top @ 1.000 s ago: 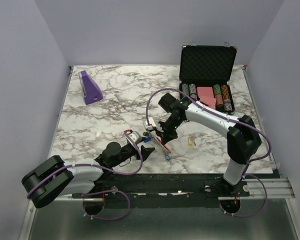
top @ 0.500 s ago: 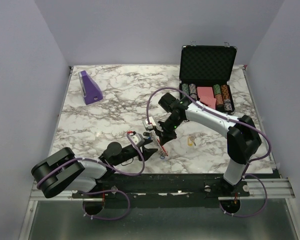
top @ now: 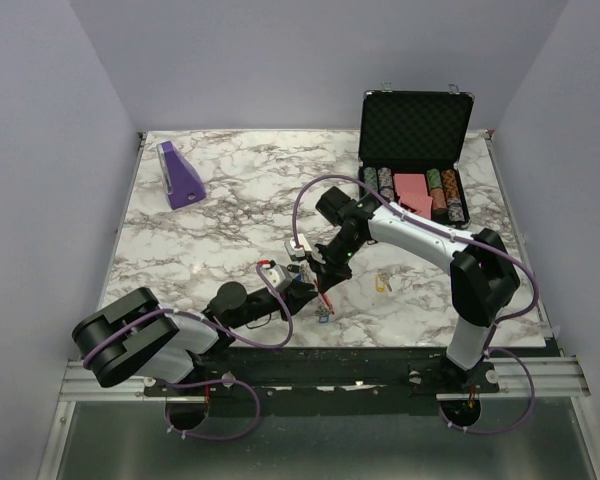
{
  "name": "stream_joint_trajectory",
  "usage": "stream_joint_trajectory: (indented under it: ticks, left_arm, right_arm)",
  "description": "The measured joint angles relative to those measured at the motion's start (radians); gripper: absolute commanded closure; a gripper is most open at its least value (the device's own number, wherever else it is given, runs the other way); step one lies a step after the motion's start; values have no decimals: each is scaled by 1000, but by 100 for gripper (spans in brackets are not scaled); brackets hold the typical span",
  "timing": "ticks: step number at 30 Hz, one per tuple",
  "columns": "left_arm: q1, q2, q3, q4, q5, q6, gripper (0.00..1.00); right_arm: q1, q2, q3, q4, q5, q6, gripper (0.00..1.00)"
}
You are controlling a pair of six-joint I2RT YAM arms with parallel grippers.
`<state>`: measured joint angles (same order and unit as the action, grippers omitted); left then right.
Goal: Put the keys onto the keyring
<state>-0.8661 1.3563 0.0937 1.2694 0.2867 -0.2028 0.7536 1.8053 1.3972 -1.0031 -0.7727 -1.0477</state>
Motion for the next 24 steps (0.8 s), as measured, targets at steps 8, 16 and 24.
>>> stream_joint_trajectory:
  ticks: [8,16,24]
  left_arm:
    - [0,16,6,-1,18,-8,100]
    - [0,-18,-3,-26,14,-8,100]
    - [0,-146,-35,9,-22,-8,100]
  right_arm:
    - [0,0,0,-11,-3,0,96]
    - [-10,0,0,-11,-39,8,58]
    - [-91,-5,-11,13,-161,23,57]
